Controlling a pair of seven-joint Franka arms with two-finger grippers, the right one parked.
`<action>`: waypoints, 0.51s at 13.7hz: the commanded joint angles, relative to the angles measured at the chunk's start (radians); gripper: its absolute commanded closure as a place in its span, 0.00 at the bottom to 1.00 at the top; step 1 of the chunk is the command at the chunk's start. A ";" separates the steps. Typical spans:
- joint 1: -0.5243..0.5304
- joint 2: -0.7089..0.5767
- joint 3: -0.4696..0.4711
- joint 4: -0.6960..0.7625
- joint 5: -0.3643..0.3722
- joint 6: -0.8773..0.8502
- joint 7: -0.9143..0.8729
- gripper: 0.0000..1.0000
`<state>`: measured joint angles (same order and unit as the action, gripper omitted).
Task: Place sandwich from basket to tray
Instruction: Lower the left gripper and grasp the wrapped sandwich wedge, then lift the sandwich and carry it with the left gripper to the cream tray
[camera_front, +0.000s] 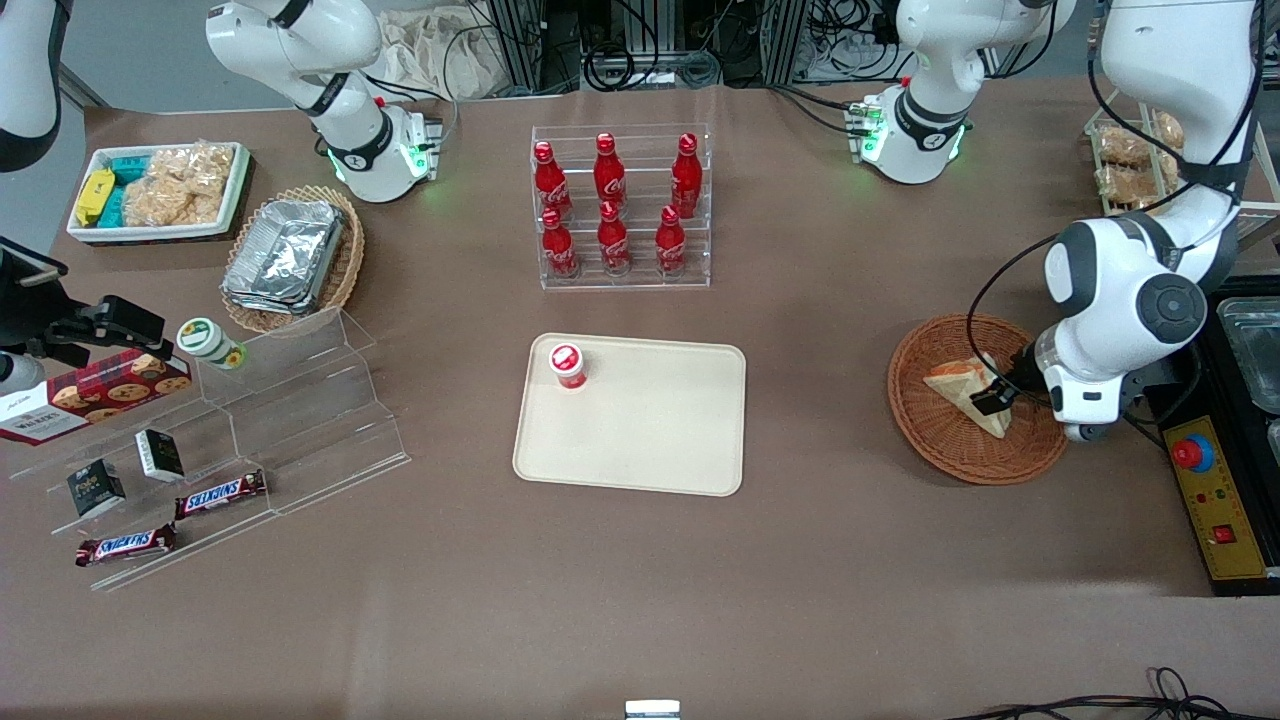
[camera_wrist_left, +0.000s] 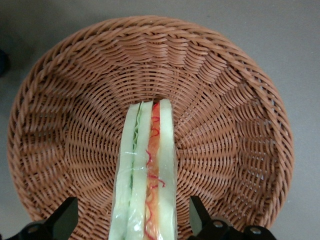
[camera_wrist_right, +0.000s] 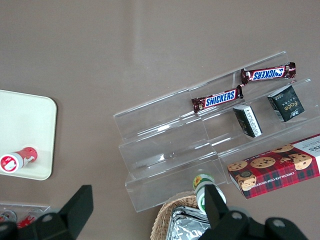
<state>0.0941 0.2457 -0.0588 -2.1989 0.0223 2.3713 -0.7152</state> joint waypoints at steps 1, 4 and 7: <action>-0.001 0.007 -0.003 -0.027 -0.008 0.054 -0.015 0.00; -0.007 0.023 -0.003 -0.065 -0.008 0.133 -0.065 0.00; -0.011 0.024 -0.006 -0.064 -0.008 0.137 -0.130 0.32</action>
<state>0.0874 0.2781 -0.0614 -2.2519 0.0214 2.4885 -0.8072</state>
